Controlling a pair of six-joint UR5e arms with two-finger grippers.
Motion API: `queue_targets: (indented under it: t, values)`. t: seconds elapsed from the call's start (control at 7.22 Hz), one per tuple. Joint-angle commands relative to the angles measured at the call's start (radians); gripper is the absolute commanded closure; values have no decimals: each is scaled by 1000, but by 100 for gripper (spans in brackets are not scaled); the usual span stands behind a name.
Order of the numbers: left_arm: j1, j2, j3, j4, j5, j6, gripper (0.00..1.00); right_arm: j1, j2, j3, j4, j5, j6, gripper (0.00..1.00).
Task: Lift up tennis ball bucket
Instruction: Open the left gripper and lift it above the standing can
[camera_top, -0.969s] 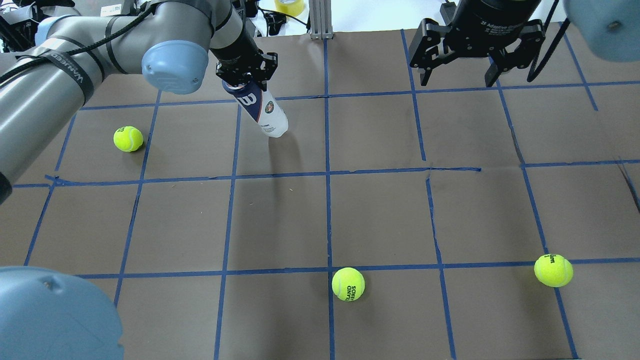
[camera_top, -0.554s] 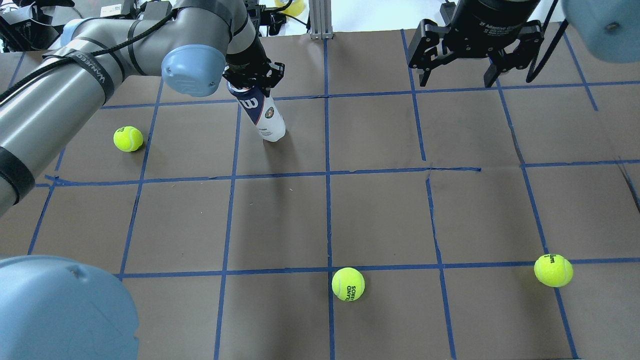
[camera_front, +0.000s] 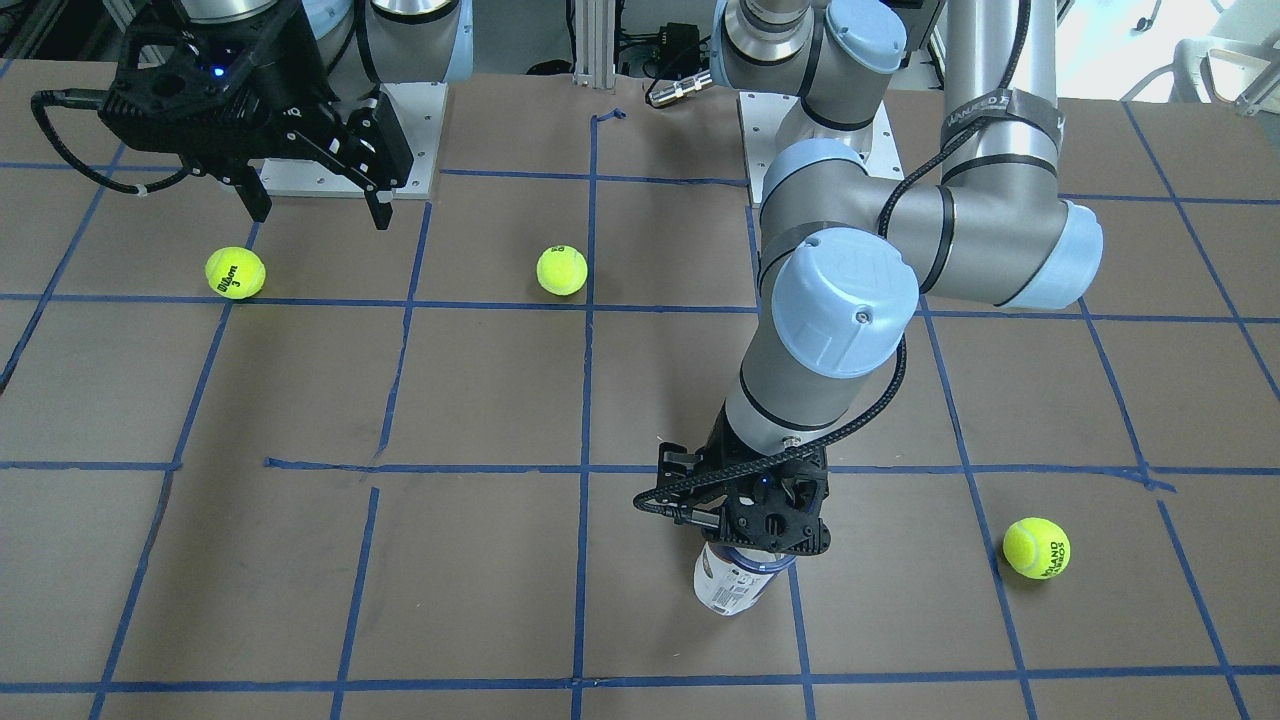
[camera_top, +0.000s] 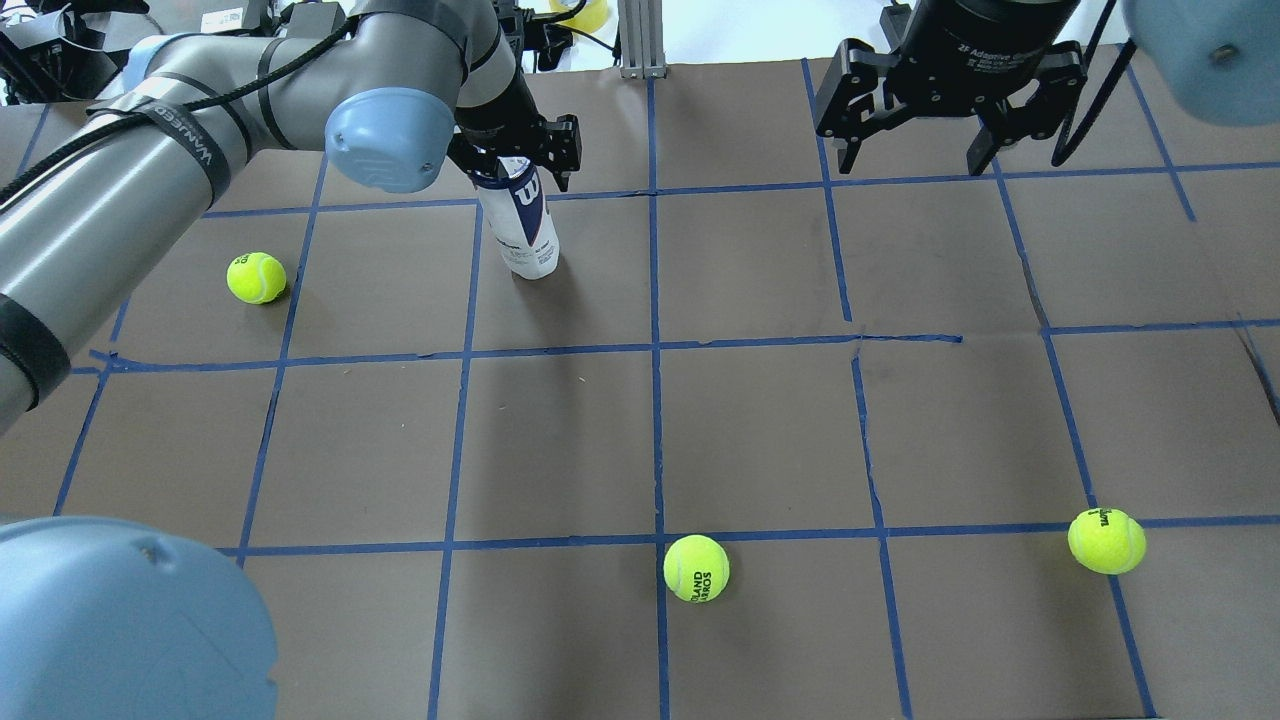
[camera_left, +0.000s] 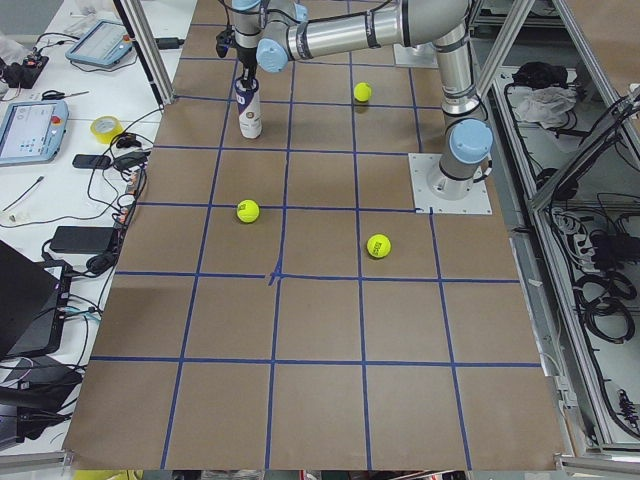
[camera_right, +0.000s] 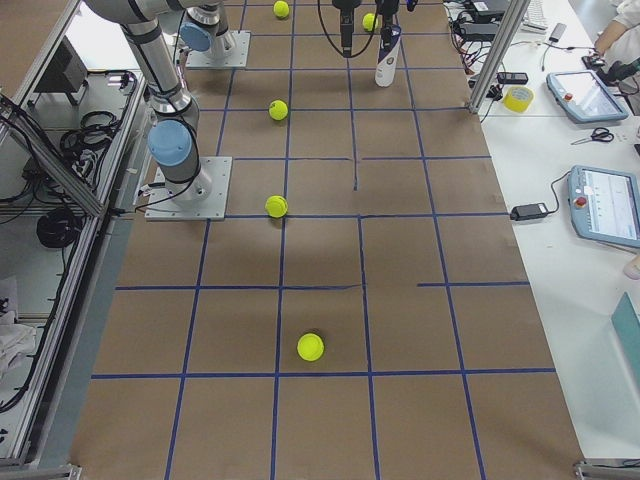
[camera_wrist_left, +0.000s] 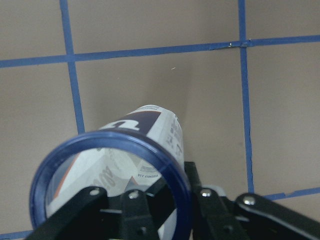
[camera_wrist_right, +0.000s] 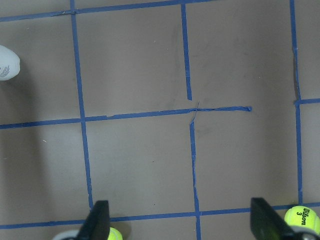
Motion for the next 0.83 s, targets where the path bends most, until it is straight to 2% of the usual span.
queue_targets:
  t: [0.0, 0.28, 0.55, 0.69]
  values:
    - [-1, 38, 30, -68, 4, -3, 0, 0, 0, 0, 0, 0, 0, 0]
    - [9, 102, 128, -264, 18, -3, 0, 2, 0, 0, 0, 1, 0, 0]
    - [25, 184, 106, -317, 135, 10, 0, 2, 0, 0, 0, 1, 0, 0]
    - [15, 211, 74, -325, 102, -1, 0, 2, 0, 0, -2, 3, 0, 0]
